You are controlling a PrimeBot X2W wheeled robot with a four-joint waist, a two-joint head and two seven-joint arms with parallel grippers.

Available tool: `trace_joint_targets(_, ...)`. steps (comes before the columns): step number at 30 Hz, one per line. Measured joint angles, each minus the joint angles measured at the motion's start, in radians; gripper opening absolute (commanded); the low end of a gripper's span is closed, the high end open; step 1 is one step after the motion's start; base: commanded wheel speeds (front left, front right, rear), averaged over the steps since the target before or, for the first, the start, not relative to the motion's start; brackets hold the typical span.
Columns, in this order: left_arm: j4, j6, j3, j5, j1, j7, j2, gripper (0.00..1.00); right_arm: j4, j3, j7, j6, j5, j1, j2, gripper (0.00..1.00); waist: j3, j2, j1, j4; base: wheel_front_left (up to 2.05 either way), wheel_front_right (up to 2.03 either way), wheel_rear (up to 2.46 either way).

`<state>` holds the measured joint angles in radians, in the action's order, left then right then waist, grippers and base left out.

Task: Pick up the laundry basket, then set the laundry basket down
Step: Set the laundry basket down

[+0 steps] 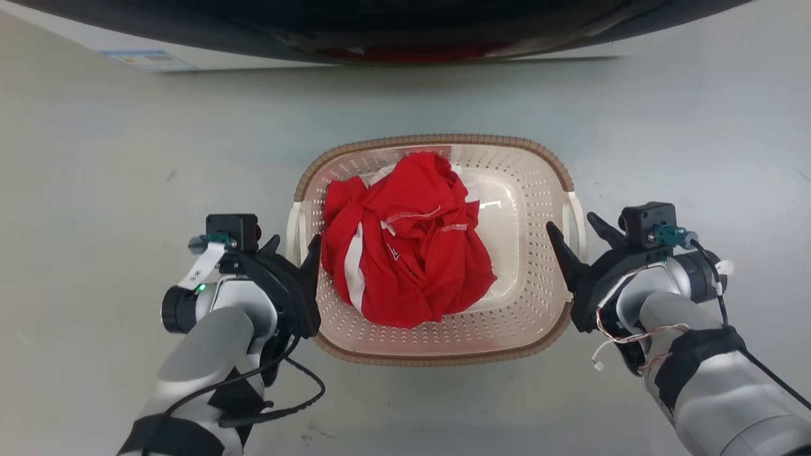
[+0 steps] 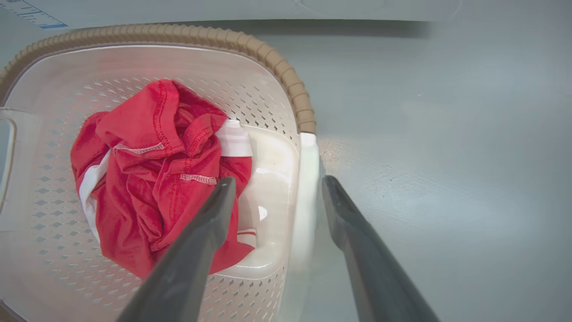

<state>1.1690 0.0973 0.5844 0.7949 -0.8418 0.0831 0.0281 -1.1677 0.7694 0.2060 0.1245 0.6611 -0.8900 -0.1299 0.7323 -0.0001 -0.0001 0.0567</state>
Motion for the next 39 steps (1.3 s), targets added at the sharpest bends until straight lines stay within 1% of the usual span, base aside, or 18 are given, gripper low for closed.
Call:
trace_joint_targets(6,0.012,0.007,0.017,-0.02,0.033,0.056,0.001,1.0,0.004,0.024,0.022,0.0,-0.026,0.035,-0.011,1.0,-0.053,0.0,0.0,0.001,0.0,0.0,0.0)
trace_joint_targets(7,0.012,0.01,0.034,-0.047,0.049,0.079,0.003,1.0,0.005,0.024,0.027,0.0,-0.029,0.052,-0.014,1.0,-0.078,0.0,0.0,0.0,0.0,0.0,0.0)
trace_joint_targets(11,0.014,0.014,0.046,-0.058,0.085,0.12,0.015,1.0,0.009,0.026,0.035,0.0,-0.03,0.093,-0.015,1.0,-0.131,0.0,-0.0001,-0.002,0.0,0.0,0.0)
trace_joint_targets(20,0.003,0.018,0.049,-0.063,0.161,0.157,0.023,1.0,0.039,-0.006,0.043,0.0,-0.017,0.191,-0.007,1.0,-0.258,0.0,-0.0001,-0.011,0.0,0.0,0.0)
trace_joint_targets(24,-0.008,0.018,0.042,-0.062,0.198,0.161,0.028,1.0,0.073,-0.031,0.043,-0.002,-0.007,0.232,-0.002,1.0,-0.317,-0.0001,-0.0002,-0.017,0.0,0.0,0.0)
trace_joint_targets(27,-0.029,0.018,0.039,-0.062,0.217,0.166,0.028,1.0,0.107,-0.057,0.043,-0.023,0.004,0.272,-0.004,1.0,-0.373,0.0,-0.0002,-0.022,0.0,0.0,0.0)
trace_joint_targets(29,-0.035,0.018,0.037,-0.062,0.22,0.166,0.03,1.0,0.117,-0.066,0.043,-0.025,0.004,0.281,-0.005,1.0,-0.387,-0.0001,-0.0001,-0.024,0.0,0.0,0.0)
trace_joint_targets(33,-0.065,0.015,0.029,-0.063,0.237,0.166,0.043,1.0,0.158,-0.084,0.043,-0.042,0.004,0.302,-0.017,1.0,-0.436,-0.0001,-0.0001,-0.029,0.0,0.0,0.0)
trace_joint_targets(39,-0.138,-0.012,0.008,-0.074,0.263,0.166,0.06,1.0,0.23,-0.114,0.043,-0.072,-0.006,0.323,-0.049,1.0,-0.495,-0.0001,-0.0001,-0.036,0.0,0.0,0.0)
